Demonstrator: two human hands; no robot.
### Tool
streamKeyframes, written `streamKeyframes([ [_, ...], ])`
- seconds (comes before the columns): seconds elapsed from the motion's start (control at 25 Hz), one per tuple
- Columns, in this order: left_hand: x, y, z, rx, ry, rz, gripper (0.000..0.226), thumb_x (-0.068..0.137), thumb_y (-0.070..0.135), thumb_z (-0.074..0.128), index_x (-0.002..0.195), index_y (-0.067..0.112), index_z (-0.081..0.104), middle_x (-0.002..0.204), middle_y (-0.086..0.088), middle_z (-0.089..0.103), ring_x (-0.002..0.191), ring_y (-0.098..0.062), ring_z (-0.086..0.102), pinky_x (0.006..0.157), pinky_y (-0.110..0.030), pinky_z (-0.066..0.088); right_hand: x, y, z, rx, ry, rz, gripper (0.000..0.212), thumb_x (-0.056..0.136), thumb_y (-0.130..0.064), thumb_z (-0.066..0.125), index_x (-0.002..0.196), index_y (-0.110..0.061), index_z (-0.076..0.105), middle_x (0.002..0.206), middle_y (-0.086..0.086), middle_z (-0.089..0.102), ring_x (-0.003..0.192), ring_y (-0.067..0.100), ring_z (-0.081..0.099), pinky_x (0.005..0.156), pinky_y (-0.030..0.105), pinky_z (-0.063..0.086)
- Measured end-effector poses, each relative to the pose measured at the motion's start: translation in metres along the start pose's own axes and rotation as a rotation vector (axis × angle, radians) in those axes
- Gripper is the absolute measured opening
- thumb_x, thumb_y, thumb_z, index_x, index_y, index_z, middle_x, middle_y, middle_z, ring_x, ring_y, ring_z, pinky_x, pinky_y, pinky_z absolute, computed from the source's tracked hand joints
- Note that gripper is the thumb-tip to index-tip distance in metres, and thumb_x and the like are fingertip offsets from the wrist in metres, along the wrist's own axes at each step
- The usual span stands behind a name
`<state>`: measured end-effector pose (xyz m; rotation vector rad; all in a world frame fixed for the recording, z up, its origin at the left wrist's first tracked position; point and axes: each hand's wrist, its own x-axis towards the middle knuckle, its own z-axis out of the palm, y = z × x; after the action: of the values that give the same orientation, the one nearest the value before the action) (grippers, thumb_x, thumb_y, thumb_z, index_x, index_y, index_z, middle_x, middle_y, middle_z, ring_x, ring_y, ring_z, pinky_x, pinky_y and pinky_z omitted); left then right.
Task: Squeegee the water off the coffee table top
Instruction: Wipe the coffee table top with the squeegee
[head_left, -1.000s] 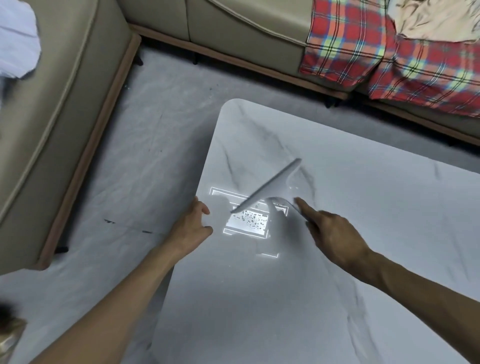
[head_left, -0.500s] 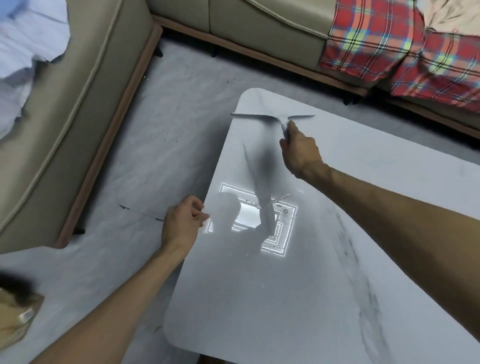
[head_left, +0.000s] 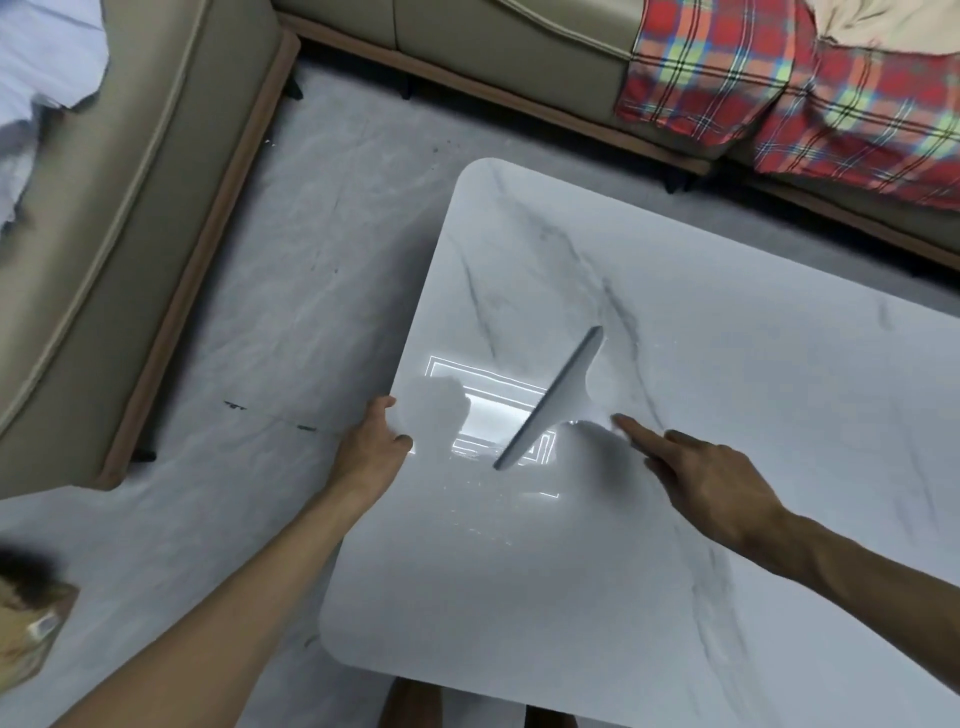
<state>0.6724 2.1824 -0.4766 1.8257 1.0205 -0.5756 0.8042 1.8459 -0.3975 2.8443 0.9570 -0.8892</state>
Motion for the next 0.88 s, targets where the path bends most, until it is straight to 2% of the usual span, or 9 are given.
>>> streamKeyframes([
  [0.08, -0.002, -0.003, -0.003, -0.026, 0.024, -0.002, 0.05, 0.086, 0.009, 0.056, 0.134, 0.017, 0.044, 0.129, -0.006, 0.058, 0.105, -0.026, 0.059, 0.084, -0.03, 0.045, -0.009, 0.008, -0.009, 0.013, -0.006, 0.031, 0.054, 0.099, -0.036, 0.033, 0.144, -0.057, 0.01, 0.08, -0.009, 0.051, 0.066, 0.026, 0.057, 0.057, 0.03, 0.034],
  [0.16, -0.006, -0.008, -0.008, -0.066, 0.118, -0.009, 0.042, 0.083, 0.007, 0.061, 0.124, 0.015, 0.051, 0.116, -0.004, 0.063, 0.093, -0.021, 0.057, 0.079, -0.028, 0.043, -0.003, -0.008, -0.015, 0.046, 0.013, -0.007, 0.052, 0.1, -0.04, 0.03, 0.144, -0.057, 0.01, 0.083, -0.008, 0.053, 0.071, 0.027, 0.058, 0.059, 0.031, 0.035],
  [0.32, -0.017, -0.024, -0.022, -0.082, 0.386, 0.011, 0.026, 0.073, 0.002, 0.072, 0.091, 0.019, 0.063, 0.08, 0.002, 0.067, 0.078, -0.02, 0.064, 0.072, -0.028, 0.049, 0.042, -0.093, -0.001, 0.094, -0.023, -0.256, 0.044, 0.101, -0.048, 0.023, 0.145, -0.051, 0.018, 0.104, -0.005, 0.06, 0.087, 0.03, 0.061, 0.066, 0.032, 0.039],
  [0.4, -0.02, -0.035, -0.03, 0.001, 0.473, -0.032, 0.02, 0.073, 0.008, 0.073, 0.084, 0.022, 0.064, 0.076, 0.005, 0.071, 0.077, -0.02, 0.066, 0.073, -0.031, 0.053, 0.057, -0.136, 0.015, 0.035, -0.09, -0.357, 0.046, 0.102, -0.043, 0.025, 0.148, -0.046, 0.018, 0.113, -0.002, 0.06, 0.09, 0.032, 0.061, 0.067, 0.034, 0.041],
  [0.48, -0.023, -0.045, -0.035, 0.062, 0.49, -0.099, 0.016, 0.075, 0.014, 0.072, 0.082, 0.025, 0.063, 0.078, 0.007, 0.074, 0.079, -0.021, 0.068, 0.075, -0.036, 0.055, 0.062, -0.154, 0.026, -0.031, -0.1, -0.391, 0.046, 0.103, -0.039, 0.026, 0.148, -0.042, 0.02, 0.115, 0.002, 0.06, 0.086, 0.036, 0.061, 0.063, 0.033, 0.035],
  [0.6, -0.028, -0.051, -0.03, 0.107, 0.477, -0.129, 0.009, 0.08, 0.02, 0.07, 0.08, 0.027, 0.064, 0.08, 0.007, 0.073, 0.076, -0.021, 0.068, 0.072, -0.035, 0.054, 0.048, -0.131, 0.03, -0.081, -0.085, -0.368, 0.046, 0.102, -0.035, 0.029, 0.147, -0.044, 0.02, 0.113, 0.002, 0.06, 0.082, 0.036, 0.062, 0.061, 0.035, 0.037],
  [0.72, -0.033, -0.044, -0.016, 0.146, 0.449, -0.094, 0.009, 0.086, 0.024, 0.061, 0.078, 0.025, 0.066, 0.075, 0.005, 0.071, 0.075, -0.022, 0.065, 0.067, -0.031, 0.049, 0.022, -0.077, 0.025, -0.053, -0.063, -0.274, 0.047, 0.102, -0.038, 0.03, 0.146, -0.049, 0.017, 0.113, -0.003, 0.061, 0.078, 0.034, 0.063, 0.058, 0.034, 0.041],
  [0.8, -0.036, -0.036, -0.007, 0.137, 0.402, -0.087, 0.022, 0.092, 0.03, 0.047, 0.079, 0.025, 0.064, 0.074, 0.006, 0.072, 0.076, -0.022, 0.065, 0.065, -0.031, 0.045, -0.001, -0.039, 0.02, -0.075, -0.049, -0.194, 0.047, 0.102, -0.041, 0.03, 0.146, -0.05, 0.017, 0.1, -0.006, 0.062, 0.071, 0.03, 0.063, 0.056, 0.035, 0.045],
  [0.88, -0.036, -0.031, 0.0, 0.172, 0.36, -0.083, 0.027, 0.094, 0.034, 0.04, 0.087, 0.022, 0.063, 0.088, 0.003, 0.072, 0.083, -0.026, 0.063, 0.068, -0.032, 0.043, -0.025, -0.01, 0.018, -0.117, -0.019, -0.133, 0.047, 0.1, -0.042, 0.031, 0.146, -0.05, 0.02, 0.084, -0.008, 0.058, 0.063, 0.027, 0.061, 0.054, 0.037, 0.048],
])
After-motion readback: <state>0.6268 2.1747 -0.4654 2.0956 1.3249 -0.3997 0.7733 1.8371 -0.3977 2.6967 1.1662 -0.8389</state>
